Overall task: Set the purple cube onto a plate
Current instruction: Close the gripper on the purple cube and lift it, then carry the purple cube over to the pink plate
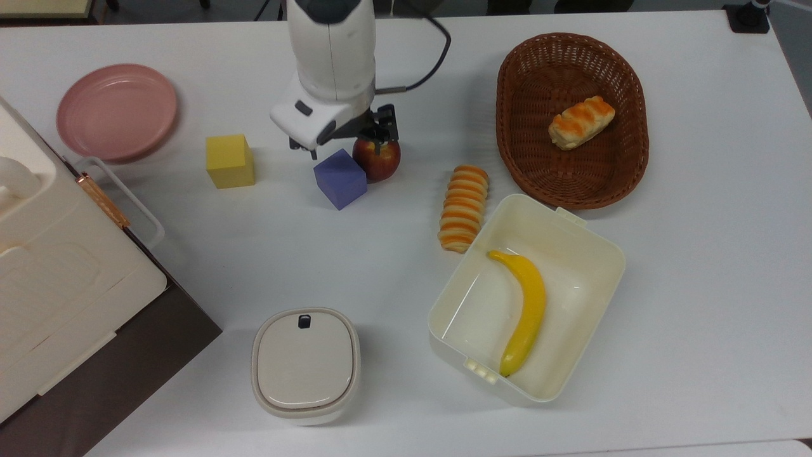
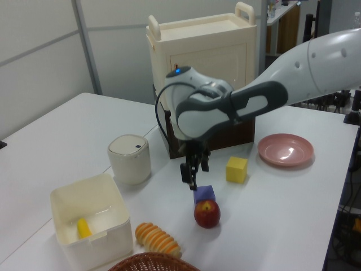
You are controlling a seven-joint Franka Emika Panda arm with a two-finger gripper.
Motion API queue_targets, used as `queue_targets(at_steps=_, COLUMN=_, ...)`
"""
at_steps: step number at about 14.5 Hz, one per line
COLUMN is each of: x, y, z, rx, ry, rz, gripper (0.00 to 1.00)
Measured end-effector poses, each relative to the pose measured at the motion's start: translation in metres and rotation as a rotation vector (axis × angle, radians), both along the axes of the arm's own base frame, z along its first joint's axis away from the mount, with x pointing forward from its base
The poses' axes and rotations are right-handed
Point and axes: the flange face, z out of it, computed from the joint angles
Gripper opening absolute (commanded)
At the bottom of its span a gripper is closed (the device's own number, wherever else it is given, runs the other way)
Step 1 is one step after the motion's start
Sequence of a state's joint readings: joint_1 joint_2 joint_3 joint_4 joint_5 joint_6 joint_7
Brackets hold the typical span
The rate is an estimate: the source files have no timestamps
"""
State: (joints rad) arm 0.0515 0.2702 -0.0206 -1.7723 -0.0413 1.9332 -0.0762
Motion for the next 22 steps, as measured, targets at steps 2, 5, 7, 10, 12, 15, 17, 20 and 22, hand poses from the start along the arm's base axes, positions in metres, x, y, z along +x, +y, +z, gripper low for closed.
queue_targets(at_steps=2, x=0.003, y=0.002, z=-0.018, rx=0.000, ry=0.015, rz=0.005, gripper=1.00)
queue_targets(at_steps=5, x=0.008, y=0.005, z=-0.040, rx=-0.007, ry=0.016, rz=0.017, gripper=1.00)
queue_targets(at_steps=7, x=0.012, y=0.004, z=-0.058, rx=-0.027, ry=0.022, rz=0.031, gripper=1.00)
queue_targets(at_steps=10, x=0.013, y=0.002, z=-0.072, rx=-0.049, ry=0.039, rz=0.046, gripper=1.00)
queue_targets(at_steps=12, x=0.013, y=0.002, z=-0.075, rx=-0.053, ry=0.044, rz=0.049, gripper=0.85)
queue_targets(at_steps=15, x=0.013, y=0.001, z=-0.075, rx=-0.053, ry=0.044, rz=0.047, gripper=0.62)
queue_targets(at_steps=17, x=0.013, y=-0.002, z=-0.075, rx=-0.053, ry=0.044, rz=0.042, gripper=0.62)
queue_targets(at_steps=20, x=0.015, y=-0.010, z=-0.069, rx=-0.053, ry=0.032, rz=0.029, gripper=0.61)
queue_targets(at_steps=22, x=0.015, y=-0.022, z=-0.058, rx=-0.054, ry=0.025, rz=0.010, gripper=0.62)
